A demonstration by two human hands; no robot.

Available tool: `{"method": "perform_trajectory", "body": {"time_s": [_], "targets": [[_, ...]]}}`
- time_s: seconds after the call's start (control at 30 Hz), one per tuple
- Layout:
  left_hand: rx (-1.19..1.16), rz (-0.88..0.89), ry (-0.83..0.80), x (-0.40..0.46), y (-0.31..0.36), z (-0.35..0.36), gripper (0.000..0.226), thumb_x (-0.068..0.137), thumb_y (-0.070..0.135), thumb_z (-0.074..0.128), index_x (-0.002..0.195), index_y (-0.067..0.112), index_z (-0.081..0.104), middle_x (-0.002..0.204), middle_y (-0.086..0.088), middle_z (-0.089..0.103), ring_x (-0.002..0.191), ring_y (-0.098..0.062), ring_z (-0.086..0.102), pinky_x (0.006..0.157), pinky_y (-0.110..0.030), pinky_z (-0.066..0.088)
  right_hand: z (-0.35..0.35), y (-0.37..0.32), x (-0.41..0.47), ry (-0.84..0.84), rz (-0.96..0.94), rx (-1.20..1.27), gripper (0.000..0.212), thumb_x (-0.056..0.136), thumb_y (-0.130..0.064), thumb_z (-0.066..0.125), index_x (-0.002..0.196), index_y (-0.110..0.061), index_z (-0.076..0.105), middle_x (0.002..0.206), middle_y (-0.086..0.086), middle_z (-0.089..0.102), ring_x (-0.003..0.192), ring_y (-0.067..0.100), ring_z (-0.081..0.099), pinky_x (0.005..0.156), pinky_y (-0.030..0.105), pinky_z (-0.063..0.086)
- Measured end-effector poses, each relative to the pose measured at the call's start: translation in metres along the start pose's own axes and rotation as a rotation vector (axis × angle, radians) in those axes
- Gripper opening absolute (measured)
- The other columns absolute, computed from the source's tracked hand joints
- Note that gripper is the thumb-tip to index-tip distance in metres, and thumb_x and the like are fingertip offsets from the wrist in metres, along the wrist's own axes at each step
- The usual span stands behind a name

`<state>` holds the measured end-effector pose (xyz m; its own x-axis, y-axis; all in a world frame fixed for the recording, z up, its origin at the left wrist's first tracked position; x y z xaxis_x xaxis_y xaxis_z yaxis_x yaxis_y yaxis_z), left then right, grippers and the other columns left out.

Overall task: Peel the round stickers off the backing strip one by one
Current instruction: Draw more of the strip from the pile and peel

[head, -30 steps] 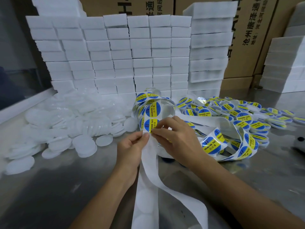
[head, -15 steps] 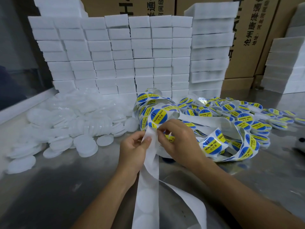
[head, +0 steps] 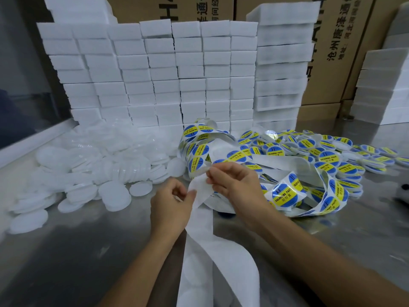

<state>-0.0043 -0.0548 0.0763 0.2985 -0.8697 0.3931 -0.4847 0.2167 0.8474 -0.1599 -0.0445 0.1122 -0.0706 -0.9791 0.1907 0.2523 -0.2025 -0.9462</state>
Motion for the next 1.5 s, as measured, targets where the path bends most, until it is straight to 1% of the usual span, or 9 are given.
{"method": "perform_trajectory", "body": {"time_s": [0.2, 0.33, 0.5, 0.7, 0.9, 1.07, 1.23, 1.33, 1.5], "targets": [[0.048, 0.059, -0.043, 0.002, 0.002, -0.006, 0.024, 0.076, 0.042, 0.074, 0.066, 0.027, 0.058, 0.062, 0.012, 0.061, 0.059, -0.005, 0.058, 0.054, -0.02, 0.042, 0.003, 0.009, -0.003, -0.053, 0.029, -0.079, 0.02, 0.084, -0.003, 0.073, 0.083, -0.022, 0.079, 0.087, 0.002, 0.078, 0.081, 0.008, 0.072, 0.069, 0.015, 0.053], [0.471, 0.097, 0.201, 0.011, -0.001, -0.027, 0.011, 0.082, 0.036, 0.064, 0.087, 0.025, 0.064, 0.096, 0.001, 0.064, 0.098, -0.026, 0.058, 0.087, -0.042, 0.038, 0.001, 0.008, 0.0, -0.064, 0.048, -0.029, 0.023, 0.086, -0.006, 0.072, 0.078, -0.026, 0.081, 0.088, 0.002, 0.078, 0.088, 0.014, 0.071, 0.087, 0.029, 0.056], [0.897, -0.277, 0.04, 0.019, -0.022, -0.046, 0.054, 0.085, 0.049, 0.055, 0.129, 0.019, 0.05, 0.139, -0.011, 0.039, 0.13, -0.031, 0.031, 0.101, -0.05, 0.029, -0.001, 0.011, 0.003, -0.059, 0.038, 0.03, 0.023, 0.083, 0.0, 0.073, 0.1, -0.016, 0.075, 0.086, 0.006, 0.075, 0.086, 0.015, 0.07, 0.087, 0.034, 0.058], [0.899, -0.182, 0.05, 0.021, -0.021, -0.045, 0.03, 0.088, 0.033, 0.053, 0.106, 0.012, 0.066, 0.12, -0.01, 0.053, 0.116, -0.03, 0.043, 0.093, -0.045, 0.035, -0.002, 0.011, 0.004, -0.056, 0.042, 0.049, 0.018, 0.084, 0.0, 0.072, 0.09, -0.017, 0.075, 0.091, 0.008, 0.077, 0.089, 0.018, 0.072, 0.086, 0.036, 0.059], [0.913, -0.015, 0.014, 0.02, -0.017, -0.041, 0.018, 0.086, 0.031, 0.059, 0.098, 0.021, 0.068, 0.128, -0.004, 0.05, 0.119, -0.028, 0.04, 0.094, -0.046, 0.032, -0.002, 0.009, 0.005, -0.041, 0.094, 0.074, 0.011, 0.087, -0.006, 0.07, 0.084, -0.016, 0.073, 0.083, 0.001, 0.074, 0.085, 0.012, 0.07, 0.081, 0.034, 0.06], [0.816, 0.114, -0.116, 0.022, -0.018, -0.029, 0.008, 0.088, 0.03, 0.061, 0.084, 0.023, 0.061, 0.132, 0.003, 0.047, 0.124, -0.022, 0.04, 0.097, -0.045, 0.031, -0.002, 0.009, 0.003, -0.058, 0.102, 0.044, 0.013, 0.088, -0.007, 0.07, 0.081, -0.018, 0.072, 0.093, 0.004, 0.072, 0.1, 0.019, 0.068, 0.085, 0.038, 0.059], [0.741, 0.175, -0.163, 0.019, -0.017, -0.021, 0.025, 0.096, 0.024, 0.049, 0.074, 0.028, 0.037, 0.092, 0.006, 0.046, 0.101, -0.02, 0.05, 0.088, -0.04, 0.031, -0.001, 0.007, 0.003, -0.074, 0.116, 0.01, 0.018, 0.087, -0.011, 0.071, 0.074, -0.024, 0.075, 0.096, -0.001, 0.07, 0.1, 0.017, 0.064, 0.087, 0.042, 0.059], [0.394, 0.174, -0.06, 0.019, -0.015, -0.02, 0.015, 0.099, 0.018, 0.045, 0.084, 0.019, 0.042, 0.083, -0.001, 0.055, 0.086, -0.026, 0.052, 0.074, -0.035, 0.036, -0.001, 0.007, 0.003, -0.073, 0.099, 0.043, 0.021, 0.088, -0.01, 0.07, 0.075, -0.026, 0.074, 0.082, -0.004, 0.069, 0.091, 0.016, 0.062, 0.088, 0.045, 0.058], [-0.496, -0.199, -0.035, 0.018, 0.005, -0.014, 0.018, 0.103, 0.018, 0.043, 0.088, 0.012, 0.052, 0.087, -0.005, 0.056, 0.084, -0.025, 0.064, 0.074, -0.036, 0.059, -0.003, 0.008, 0.005, -0.064, 0.024, 0.067, 0.016, 0.086, -0.008, 0.073, 0.089, -0.024, 0.069, 0.099, -0.001, 0.065, 0.098, 0.019, 0.062, 0.085, 0.05, 0.059]]}}
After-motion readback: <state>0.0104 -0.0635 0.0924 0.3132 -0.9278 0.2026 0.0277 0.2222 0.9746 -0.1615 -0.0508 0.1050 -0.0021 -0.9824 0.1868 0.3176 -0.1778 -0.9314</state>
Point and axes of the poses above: each hand's wrist, its own x-axis towards the middle knuckle, its own z-axis out of the palm, y = z × x, the point moved 2 cm from there along x, towards the middle knuckle
